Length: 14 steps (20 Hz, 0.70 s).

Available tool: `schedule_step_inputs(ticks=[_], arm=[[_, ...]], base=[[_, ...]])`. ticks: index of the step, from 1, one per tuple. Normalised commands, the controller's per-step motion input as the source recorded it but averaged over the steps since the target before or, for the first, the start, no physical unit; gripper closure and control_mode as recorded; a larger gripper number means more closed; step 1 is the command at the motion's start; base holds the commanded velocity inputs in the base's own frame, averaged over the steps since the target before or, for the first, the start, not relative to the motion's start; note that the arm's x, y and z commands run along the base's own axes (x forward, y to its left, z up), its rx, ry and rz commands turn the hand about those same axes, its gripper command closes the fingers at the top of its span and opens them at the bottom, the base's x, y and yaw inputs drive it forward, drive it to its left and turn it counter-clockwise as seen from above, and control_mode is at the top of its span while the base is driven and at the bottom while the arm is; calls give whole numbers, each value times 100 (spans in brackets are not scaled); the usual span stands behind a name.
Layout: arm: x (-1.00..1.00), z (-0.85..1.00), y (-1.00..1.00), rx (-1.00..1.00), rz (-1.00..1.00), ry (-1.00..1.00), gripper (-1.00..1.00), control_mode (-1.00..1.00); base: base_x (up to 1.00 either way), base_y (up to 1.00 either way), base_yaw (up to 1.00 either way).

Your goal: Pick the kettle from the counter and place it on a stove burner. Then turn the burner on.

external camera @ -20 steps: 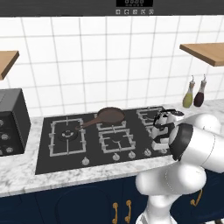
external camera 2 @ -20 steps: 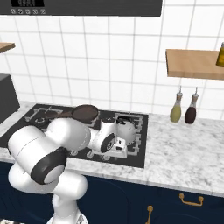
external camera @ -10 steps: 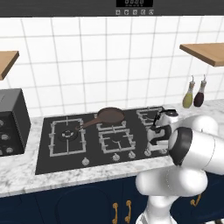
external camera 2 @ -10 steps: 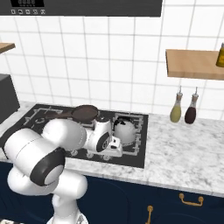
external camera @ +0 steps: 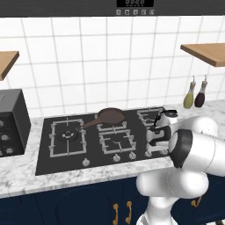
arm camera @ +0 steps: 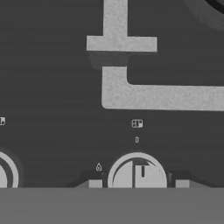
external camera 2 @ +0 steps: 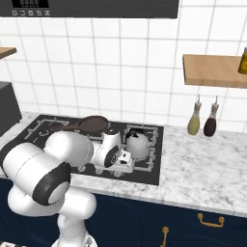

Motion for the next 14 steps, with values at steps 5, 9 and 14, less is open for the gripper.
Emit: schedule_step_inputs(ticks=[5,9,14], arm=[[-2,-11,0,0,5,-3,100,-100],[-11,-25,0,0,14,-10,100,-100],[-7,-26,0,-1,17,-9,100,-100]], base=[[0,0,0],[0,0,0],[0,0,0]])
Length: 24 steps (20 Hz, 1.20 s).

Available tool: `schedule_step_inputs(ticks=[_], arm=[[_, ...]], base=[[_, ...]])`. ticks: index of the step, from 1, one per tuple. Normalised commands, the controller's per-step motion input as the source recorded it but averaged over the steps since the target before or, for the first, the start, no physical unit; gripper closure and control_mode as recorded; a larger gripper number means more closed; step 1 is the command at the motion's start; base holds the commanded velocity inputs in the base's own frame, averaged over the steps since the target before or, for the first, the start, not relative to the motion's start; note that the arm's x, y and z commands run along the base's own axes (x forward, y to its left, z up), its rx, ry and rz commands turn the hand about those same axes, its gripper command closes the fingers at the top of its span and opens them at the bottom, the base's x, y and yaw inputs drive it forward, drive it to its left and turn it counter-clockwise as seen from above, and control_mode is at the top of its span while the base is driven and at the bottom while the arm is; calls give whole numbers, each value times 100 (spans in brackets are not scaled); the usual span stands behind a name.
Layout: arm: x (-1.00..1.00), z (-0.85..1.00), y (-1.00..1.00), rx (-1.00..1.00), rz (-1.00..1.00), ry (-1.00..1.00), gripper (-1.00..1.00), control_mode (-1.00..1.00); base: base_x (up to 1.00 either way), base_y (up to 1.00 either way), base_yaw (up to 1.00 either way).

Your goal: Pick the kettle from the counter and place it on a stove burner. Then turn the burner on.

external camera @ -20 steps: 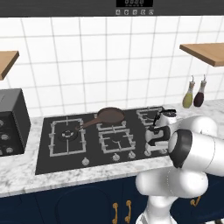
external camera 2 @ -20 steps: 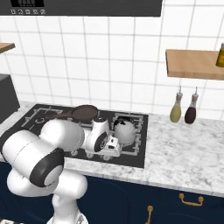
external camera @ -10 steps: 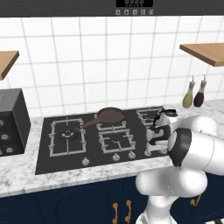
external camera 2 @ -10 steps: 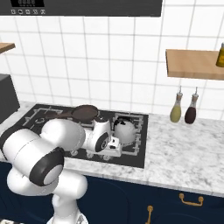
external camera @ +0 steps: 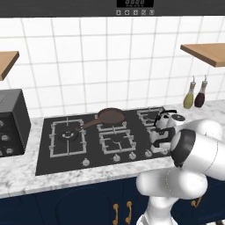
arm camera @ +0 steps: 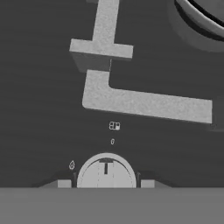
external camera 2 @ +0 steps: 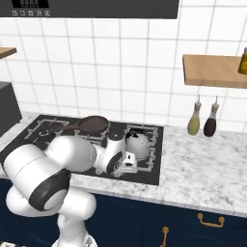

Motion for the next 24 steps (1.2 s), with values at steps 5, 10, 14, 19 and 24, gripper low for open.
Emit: schedule_step_inputs(ticks=[5,10,14,19,24], arm=[[-1,-24,0,-4,18,-4,100,-100],[0,-24,0,-8,19,0,100,-100],[-3,-26,0,-11,22,0,100,-100],[-14,-27,0,-10,25,-5,100,-100],[-20,-29,0,-8,30,-11,100,-100]], base=[[0,0,0],[0,0,0],[0,0,0],[0,0,0],[0,0,0]])
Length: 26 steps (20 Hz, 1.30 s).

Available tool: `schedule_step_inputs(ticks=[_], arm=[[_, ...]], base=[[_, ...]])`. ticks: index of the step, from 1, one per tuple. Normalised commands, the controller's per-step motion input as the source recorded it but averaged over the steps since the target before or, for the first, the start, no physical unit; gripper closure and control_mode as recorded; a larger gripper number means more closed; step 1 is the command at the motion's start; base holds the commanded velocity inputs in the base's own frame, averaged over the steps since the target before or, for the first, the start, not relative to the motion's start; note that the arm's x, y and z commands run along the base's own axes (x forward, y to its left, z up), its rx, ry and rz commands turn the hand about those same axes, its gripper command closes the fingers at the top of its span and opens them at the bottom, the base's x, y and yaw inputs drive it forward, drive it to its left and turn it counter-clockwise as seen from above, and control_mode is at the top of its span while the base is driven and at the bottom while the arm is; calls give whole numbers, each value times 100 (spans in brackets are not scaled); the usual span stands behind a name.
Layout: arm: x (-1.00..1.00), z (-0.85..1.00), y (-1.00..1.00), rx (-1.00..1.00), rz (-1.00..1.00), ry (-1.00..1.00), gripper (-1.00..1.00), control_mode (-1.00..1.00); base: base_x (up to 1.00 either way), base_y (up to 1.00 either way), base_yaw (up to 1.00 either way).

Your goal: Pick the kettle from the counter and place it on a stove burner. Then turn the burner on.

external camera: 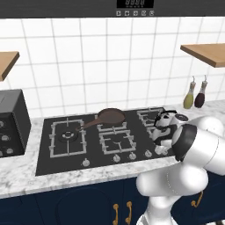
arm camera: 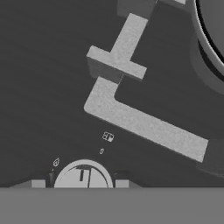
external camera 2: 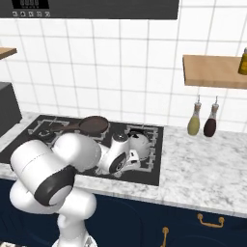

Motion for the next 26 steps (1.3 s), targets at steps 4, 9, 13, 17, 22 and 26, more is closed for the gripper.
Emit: schedule_step_inputs(ticks=[4,9,13,17,22,26], arm=[[-8,-28,2,-7,34,-9,100,-100],[0,-22,18,-3,36,-1,100,-100],[0,-22,27,-4,36,0,100,-100],[0,-22,36,-5,35,0,100,-100],[0,-23,44,-7,31,0,100,-100],[-9,-13,25,-6,25,-2,100,-100]], base=[[0,0,0],[0,0,0],[0,0,0],[0,0,0],[0,0,0],[0,0,0]])
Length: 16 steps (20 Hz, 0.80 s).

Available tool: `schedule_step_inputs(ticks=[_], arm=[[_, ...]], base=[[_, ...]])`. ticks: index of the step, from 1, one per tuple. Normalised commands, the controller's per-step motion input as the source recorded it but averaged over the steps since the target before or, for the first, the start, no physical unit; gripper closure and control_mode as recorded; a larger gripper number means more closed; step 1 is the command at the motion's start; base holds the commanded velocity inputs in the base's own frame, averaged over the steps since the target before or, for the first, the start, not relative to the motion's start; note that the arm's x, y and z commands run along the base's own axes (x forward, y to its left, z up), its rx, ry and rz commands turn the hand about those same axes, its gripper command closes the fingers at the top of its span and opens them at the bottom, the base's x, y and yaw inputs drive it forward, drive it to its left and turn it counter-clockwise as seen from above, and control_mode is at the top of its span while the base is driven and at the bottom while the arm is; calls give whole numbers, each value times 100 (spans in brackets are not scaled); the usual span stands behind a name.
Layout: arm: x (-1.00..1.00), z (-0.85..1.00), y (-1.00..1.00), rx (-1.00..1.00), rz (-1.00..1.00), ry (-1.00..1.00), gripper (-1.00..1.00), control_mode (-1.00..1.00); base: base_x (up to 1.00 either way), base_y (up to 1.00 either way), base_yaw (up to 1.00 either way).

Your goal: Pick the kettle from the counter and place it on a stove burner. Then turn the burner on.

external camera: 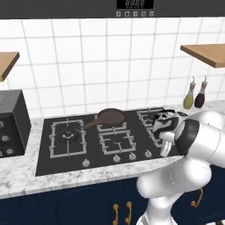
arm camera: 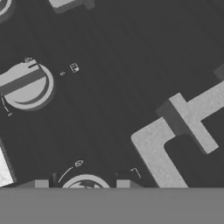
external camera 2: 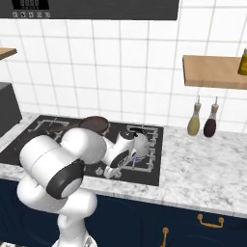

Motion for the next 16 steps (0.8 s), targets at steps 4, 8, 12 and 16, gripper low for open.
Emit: schedule_step_inputs(ticks=[4,8,12,16], arm=[[-42,-4,9,-5,19,-9,100,-100],[-34,-2,19,-5,17,-6,100,-100],[-23,0,22,-2,13,0,100,-100],[-13,0,17,0,10,0,100,-100]], base=[[0,0,0],[0,0,0],[0,0,0],[0,0,0]])
